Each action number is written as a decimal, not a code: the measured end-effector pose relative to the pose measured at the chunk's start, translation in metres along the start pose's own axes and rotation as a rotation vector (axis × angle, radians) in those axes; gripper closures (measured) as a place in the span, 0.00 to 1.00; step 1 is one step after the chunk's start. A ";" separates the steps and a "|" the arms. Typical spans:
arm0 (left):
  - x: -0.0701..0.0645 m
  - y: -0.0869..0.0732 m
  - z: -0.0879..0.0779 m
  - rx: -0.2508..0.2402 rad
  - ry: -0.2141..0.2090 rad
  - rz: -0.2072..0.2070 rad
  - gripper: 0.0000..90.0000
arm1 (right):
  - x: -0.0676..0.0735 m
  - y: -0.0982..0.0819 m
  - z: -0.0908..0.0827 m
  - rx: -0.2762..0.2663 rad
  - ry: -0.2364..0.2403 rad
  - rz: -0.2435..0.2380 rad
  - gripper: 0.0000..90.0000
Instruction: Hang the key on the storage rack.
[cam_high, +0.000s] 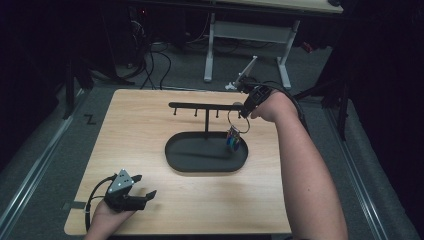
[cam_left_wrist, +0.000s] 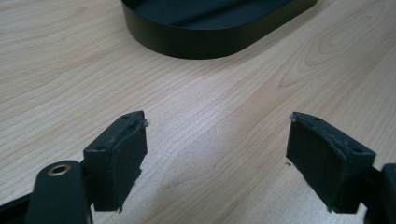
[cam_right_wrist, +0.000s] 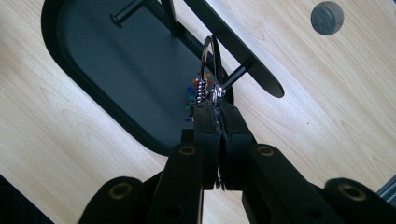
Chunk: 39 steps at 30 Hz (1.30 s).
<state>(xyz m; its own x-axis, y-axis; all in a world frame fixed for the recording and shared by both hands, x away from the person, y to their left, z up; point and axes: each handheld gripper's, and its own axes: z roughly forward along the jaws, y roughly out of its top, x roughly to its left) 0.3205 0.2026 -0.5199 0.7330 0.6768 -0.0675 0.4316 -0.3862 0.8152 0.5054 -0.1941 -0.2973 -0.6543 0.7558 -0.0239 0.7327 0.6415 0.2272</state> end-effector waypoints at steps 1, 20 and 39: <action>0.000 0.000 0.000 0.001 0.000 0.000 0.23 | -0.001 0.000 0.001 -0.003 0.003 0.001 0.98; 0.000 0.000 0.000 0.002 0.001 -0.001 0.23 | -0.006 -0.003 -0.003 -0.055 -0.017 0.027 0.90; 0.000 -0.001 0.000 0.004 0.003 0.001 0.23 | -0.001 -0.008 -0.005 -0.102 -0.066 0.068 0.71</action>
<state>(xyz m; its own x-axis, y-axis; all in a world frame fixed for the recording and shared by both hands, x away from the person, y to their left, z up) 0.3198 0.2026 -0.5202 0.7320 0.6782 -0.0649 0.4330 -0.3896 0.8129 0.4987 -0.2005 -0.2944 -0.5877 0.8062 -0.0683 0.7500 0.5744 0.3279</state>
